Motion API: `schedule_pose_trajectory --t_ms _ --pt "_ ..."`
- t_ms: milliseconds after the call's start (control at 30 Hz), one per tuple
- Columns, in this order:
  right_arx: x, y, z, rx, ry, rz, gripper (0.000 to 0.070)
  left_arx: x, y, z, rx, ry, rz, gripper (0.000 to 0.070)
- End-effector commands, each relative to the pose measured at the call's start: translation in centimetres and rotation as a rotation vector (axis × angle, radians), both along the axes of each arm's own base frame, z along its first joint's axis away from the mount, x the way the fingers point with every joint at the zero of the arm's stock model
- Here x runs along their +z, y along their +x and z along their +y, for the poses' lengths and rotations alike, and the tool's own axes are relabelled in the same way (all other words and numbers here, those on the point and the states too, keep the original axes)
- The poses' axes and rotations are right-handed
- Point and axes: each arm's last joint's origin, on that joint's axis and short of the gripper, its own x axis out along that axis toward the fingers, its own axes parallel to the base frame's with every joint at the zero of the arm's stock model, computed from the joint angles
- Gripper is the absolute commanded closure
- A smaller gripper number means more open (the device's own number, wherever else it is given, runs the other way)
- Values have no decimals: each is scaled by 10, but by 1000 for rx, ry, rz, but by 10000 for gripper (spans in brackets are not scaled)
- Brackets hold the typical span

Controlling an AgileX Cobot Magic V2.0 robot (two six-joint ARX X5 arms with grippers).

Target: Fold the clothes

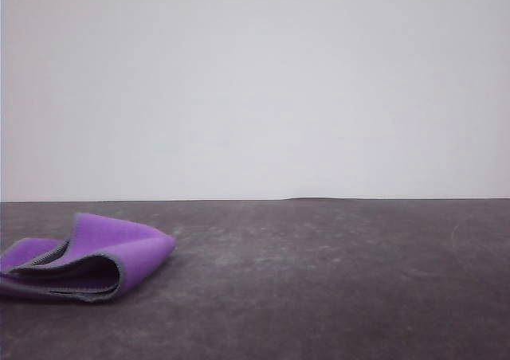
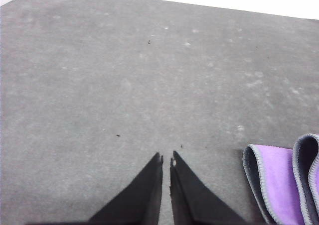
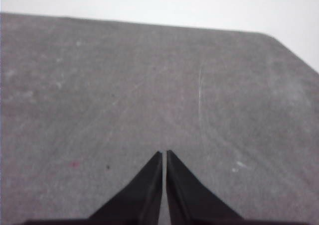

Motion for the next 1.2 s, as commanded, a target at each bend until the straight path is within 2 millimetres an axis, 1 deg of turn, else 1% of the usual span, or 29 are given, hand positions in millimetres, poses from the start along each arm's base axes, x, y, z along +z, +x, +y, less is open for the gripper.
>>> schedule_pose_trajectory --t_ms 0,133,467,1167 --pt "-1 0 0 -4 18 -8 692 -7 1 0 4 2 31 684" --pt "-8 2 0 -4 18 10 692 -7 1 0 4 2 31 683" --pt "-9 4 0 -9 63 -35 692 -7 1 0 4 2 31 683" --pt "-9 5 -1 -15 63 -63 692 -7 1 0 4 2 31 684"
